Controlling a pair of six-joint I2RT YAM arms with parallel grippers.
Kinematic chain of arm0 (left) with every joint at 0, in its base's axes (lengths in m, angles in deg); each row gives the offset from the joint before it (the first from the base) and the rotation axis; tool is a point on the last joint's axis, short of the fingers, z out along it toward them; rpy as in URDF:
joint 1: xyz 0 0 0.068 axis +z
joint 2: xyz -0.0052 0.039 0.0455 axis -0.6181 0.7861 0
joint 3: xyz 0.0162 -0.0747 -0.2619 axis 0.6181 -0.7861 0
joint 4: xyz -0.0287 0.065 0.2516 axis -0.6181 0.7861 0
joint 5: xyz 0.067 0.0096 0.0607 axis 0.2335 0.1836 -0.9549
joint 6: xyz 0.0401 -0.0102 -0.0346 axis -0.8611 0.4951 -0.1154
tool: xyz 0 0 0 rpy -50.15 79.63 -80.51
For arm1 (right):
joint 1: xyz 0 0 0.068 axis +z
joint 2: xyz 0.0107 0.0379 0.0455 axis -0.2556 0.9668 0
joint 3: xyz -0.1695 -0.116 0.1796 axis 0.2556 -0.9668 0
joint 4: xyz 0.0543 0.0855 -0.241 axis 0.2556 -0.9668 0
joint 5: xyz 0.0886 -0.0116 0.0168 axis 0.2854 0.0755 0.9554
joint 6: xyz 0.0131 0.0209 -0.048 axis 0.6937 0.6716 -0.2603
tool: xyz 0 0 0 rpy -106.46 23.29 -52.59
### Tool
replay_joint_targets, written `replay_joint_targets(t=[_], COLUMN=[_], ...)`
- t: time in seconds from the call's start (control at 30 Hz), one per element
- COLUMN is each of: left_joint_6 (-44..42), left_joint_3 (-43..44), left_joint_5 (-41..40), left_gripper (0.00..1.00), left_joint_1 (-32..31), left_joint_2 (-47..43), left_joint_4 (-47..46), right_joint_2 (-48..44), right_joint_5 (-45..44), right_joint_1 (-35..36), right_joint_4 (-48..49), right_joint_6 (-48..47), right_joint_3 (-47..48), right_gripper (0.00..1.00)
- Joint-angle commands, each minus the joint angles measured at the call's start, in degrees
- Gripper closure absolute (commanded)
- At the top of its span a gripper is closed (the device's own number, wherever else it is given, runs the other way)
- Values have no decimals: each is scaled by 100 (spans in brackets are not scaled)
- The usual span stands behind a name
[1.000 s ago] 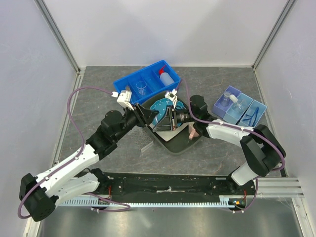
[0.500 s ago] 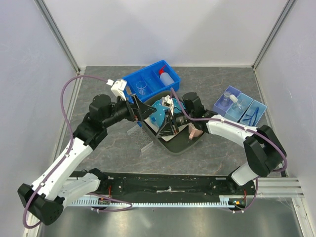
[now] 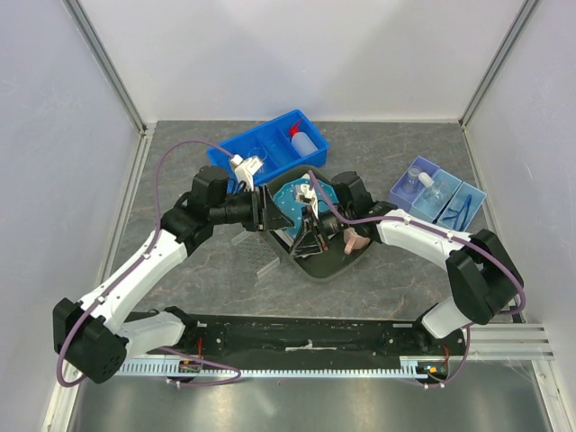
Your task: Organize the chemistry lab equipment
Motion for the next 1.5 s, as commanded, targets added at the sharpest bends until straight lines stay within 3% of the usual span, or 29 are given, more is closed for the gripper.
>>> replay_joint_targets(t=[0.0,0.2,0.37,0.47,0.5,0.53,0.6,0.7,0.73,0.9,0.93,1.47], left_joint_6=[-193,-404,-466,-501,-527,-545,-562,-659,-694,-817,-826,-1212], left_joint_3=[188,258,293,346,355,364,373,285,241,-233,-373,-682], left_joint_5=[347,320,241,189,171,136,-74,-531,-698,-2077,-2445,-4847], left_gripper=[46,51,66,86,97,98,98,98,98,98,98,98], left_joint_1=[-74,-136,-162,-171,-171,-171,-171,-180,-171,-162,-162,-171], left_joint_2=[123,246,263,316,325,334,281,80,9,-508,-562,-370], left_joint_4=[6,261,401,515,585,630,744,884,928,1096,1096,718], right_joint_2=[-122,-69,-16,2,2,10,2,-7,-33,-174,-200,-174], right_joint_5=[215,215,197,189,180,162,101,-197,-303,-1198,-1270,-1341], right_joint_1=[20,20,20,20,20,20,21,20,20,3,-32,-463], right_joint_4=[15,-29,-125,-143,-161,-161,-204,-580,-696,-1250,-1259,-1268], right_joint_6=[-281,-316,-368,-386,-386,-386,-456,-814,-939,-1703,-1748,-1678], right_joint_3=[239,265,309,318,318,309,335,423,458,608,599,599], right_gripper=[91,91,90,90,90,88,83,63,49,15,2,2])
